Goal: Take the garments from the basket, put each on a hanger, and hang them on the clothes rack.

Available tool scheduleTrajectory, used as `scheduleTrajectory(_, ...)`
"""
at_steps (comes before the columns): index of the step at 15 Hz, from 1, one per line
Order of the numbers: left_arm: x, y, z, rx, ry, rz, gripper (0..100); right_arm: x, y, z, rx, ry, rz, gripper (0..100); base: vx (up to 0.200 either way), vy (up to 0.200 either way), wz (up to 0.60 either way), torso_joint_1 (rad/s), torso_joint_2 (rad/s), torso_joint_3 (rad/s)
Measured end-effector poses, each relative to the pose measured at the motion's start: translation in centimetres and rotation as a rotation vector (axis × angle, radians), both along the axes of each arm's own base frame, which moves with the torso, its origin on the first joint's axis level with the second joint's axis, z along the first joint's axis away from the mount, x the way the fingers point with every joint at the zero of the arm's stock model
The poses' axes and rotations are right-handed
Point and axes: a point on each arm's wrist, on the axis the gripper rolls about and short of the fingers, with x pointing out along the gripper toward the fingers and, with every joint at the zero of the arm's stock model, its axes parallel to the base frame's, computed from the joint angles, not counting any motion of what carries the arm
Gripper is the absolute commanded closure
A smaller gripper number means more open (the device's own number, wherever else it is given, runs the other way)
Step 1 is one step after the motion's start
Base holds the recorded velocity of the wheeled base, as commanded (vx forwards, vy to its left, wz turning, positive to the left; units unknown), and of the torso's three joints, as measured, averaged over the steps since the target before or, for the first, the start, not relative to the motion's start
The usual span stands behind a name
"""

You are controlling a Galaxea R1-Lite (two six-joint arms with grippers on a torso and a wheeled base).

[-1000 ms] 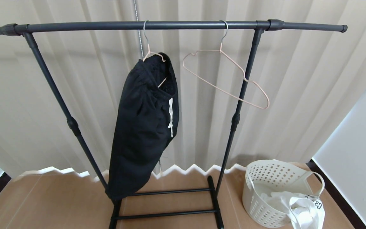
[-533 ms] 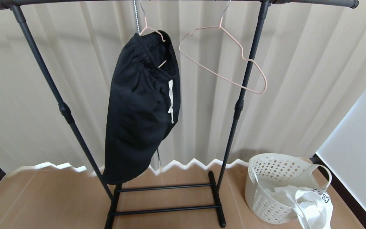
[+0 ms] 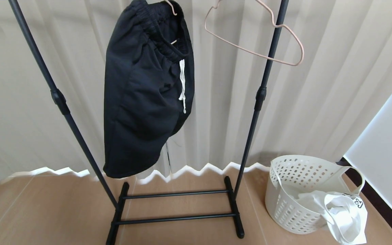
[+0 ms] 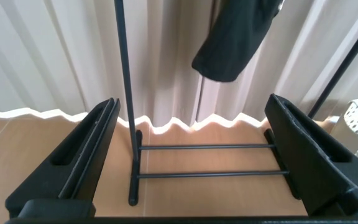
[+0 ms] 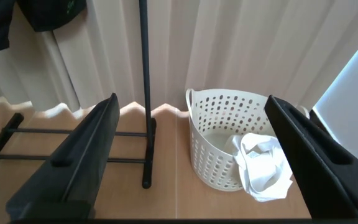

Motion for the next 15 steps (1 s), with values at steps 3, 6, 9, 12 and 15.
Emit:
scheduleTrajectory(3, 0.00, 0.00, -0.01, 0.002, 0.001, -0.002, 0, 0.00, 0.00, 0.00, 0.000, 0.000, 0.000, 0, 0.000, 0.000, 0.00, -0.019, 0.44, 0.421)
scheduleTrajectory(6, 0.00, 0.00, 0.00, 0.001, 0.000, -0.002, 0, 0.00, 0.00, 0.02, 0.000, -0.002, 0.000, 0, 0.000, 0.000, 0.00, 0.019, 0.31, 0.331)
scheduleTrajectory(9, 0.00, 0.00, 0.00, 0.001, 0.000, -0.002, 0, 0.00, 0.00, 0.01, 0.000, -0.001, 0.000, 0, 0.000, 0.000, 0.00, 0.006, 0.06, 0.060)
scheduleTrajectory(12, 0.00, 0.00, 0.00, 0.000, 0.000, -0.001, 0, 0.00, 0.00, 0.00, 0.000, 0.000, 0.000, 0, 0.000, 0.000, -0.60, 0.004, 0.01, 0.014)
scheduleTrajectory(15, 0.00, 0.00, 0.00, -0.001, 0.000, 0.000, 0, 0.00, 0.00, 0.00, 0.000, 0.000, 0.000, 0, 0.000, 0.000, -0.60, 0.005, 0.00, 0.001)
